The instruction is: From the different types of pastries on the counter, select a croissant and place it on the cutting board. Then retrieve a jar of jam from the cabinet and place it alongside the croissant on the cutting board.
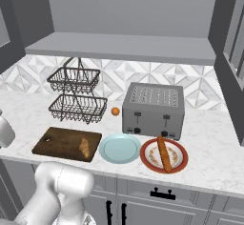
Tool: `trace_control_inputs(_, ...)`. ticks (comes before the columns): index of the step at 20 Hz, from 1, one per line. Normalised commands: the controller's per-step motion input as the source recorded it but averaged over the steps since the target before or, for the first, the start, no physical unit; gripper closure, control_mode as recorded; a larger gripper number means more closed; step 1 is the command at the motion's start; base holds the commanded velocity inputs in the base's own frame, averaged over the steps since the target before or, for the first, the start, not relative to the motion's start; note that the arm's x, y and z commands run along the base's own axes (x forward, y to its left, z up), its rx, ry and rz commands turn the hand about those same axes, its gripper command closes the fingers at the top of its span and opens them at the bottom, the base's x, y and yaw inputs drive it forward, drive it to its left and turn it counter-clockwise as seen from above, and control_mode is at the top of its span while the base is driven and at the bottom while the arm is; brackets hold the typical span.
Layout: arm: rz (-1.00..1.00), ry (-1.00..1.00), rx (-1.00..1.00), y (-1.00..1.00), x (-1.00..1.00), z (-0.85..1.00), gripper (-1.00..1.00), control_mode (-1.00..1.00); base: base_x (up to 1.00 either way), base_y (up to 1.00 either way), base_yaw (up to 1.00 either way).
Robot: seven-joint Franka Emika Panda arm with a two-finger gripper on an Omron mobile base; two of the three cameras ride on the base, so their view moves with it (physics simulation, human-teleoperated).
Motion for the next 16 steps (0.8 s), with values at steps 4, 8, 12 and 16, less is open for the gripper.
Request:
trace_control_inputs(4, 0.17, -0.14, -0.12, 0.50, 0.00, -0.93, 1.00, -1.00, 0.00, 0.00, 0.00)
trace_control_inputs(8, 0.02, -0.06, -0.01, 0.27, 0.38, -0.18, 1.00, -1.00, 0.00, 0.00, 0.00)
trace_control_inputs(12, 0.00, 0.00, 0.00, 0.20, 0.96, 0.00, 1.00, -1.00, 0.00, 0.00, 0.00)
trace_control_inputs(16, 0.00, -0.02, -0.01, 0.06, 0.53, -0.16, 1.00, -1.00, 0.00, 0.00, 0.00)
